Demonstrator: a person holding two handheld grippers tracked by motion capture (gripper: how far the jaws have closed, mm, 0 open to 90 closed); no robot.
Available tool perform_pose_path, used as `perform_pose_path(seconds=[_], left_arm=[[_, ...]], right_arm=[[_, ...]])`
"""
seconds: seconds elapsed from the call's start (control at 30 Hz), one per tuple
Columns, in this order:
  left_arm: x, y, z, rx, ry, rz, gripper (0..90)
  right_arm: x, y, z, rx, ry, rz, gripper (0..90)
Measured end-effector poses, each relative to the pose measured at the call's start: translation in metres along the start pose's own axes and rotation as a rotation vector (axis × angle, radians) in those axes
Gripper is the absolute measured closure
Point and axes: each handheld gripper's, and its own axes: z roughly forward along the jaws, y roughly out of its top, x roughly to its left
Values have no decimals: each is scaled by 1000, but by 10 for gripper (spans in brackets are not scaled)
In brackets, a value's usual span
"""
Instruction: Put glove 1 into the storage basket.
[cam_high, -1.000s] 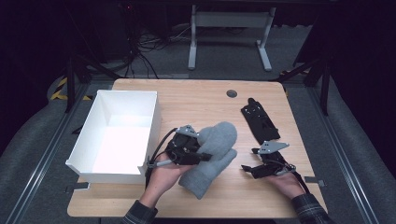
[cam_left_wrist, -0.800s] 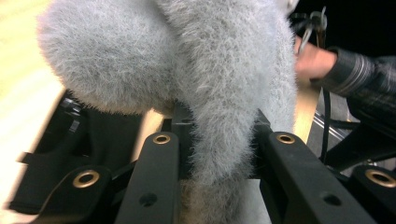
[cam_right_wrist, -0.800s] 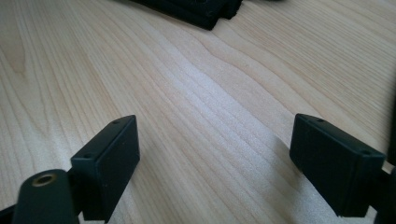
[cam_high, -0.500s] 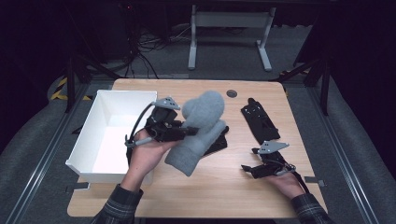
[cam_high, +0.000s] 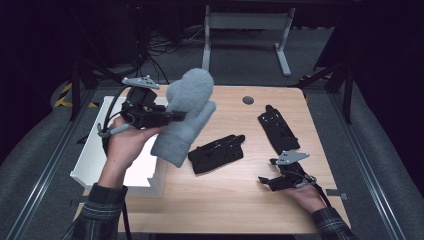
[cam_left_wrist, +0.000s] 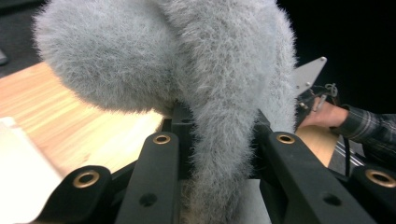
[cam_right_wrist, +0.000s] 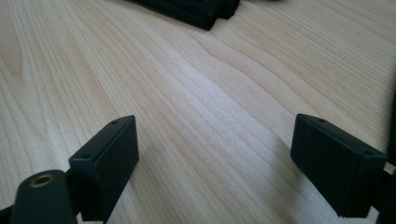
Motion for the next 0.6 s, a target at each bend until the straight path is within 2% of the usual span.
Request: perform_pose_path(seconds=[0.2,0.4,0.6], left_arm=[[20,-9,-30,-10,69,-39,745],[38,-25,-51,-13,111,-92,745],[61,-49,-53,17,153,-166,745]], right_arm=[[0,0,0,0,-1,1,156],[0,0,0,1,-4,3,154],[0,0,1,0,-7,4,153]])
